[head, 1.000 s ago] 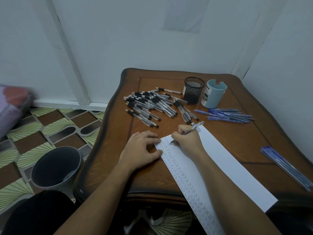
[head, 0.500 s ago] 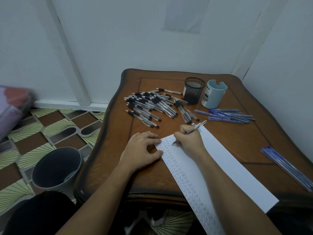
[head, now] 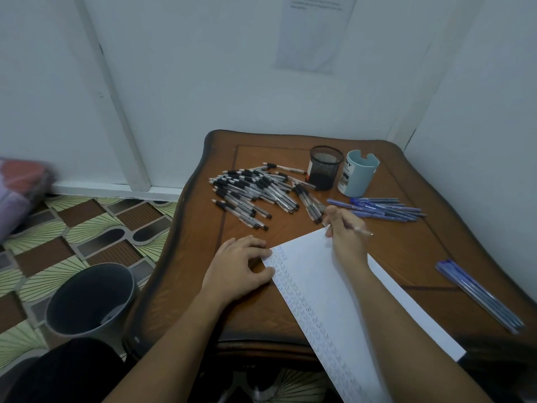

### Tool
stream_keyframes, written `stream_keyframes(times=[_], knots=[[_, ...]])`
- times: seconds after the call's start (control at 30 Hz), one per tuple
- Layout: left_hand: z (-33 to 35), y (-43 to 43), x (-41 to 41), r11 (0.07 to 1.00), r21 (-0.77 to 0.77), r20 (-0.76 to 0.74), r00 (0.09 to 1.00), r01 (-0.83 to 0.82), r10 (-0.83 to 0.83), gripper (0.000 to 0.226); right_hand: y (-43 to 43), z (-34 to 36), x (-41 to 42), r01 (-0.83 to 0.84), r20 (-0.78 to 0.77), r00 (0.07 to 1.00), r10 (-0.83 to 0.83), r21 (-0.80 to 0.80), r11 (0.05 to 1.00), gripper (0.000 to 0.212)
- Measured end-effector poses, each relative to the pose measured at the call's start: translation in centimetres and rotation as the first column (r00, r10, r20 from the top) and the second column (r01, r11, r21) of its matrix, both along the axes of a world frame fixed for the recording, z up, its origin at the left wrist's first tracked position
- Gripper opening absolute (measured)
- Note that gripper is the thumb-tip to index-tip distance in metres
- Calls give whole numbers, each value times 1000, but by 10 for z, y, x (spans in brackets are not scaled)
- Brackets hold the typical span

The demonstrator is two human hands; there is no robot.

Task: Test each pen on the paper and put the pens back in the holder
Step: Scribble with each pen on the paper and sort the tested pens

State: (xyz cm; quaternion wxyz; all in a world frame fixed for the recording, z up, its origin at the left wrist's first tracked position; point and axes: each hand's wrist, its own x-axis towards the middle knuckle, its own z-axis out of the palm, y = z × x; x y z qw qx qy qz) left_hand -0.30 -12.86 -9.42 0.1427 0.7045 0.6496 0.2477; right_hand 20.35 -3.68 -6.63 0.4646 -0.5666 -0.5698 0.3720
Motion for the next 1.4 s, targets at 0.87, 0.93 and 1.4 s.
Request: stream_keyframes(times=[0.87,0.93,1.4], knots=[[6,-2,2,994,60,297,953,-88,66,34,-48,-17,-18,-407,165,902,399,16,913,11],[6,-1,3,992,78,328,942,-98,67,21,-48,-19,-18,-414,146,902,406,28,910,13],[2,5,2,988,29,369,920,-151,130,20,-40,-7,-9,-230,-265,945,193,-115,966,29]])
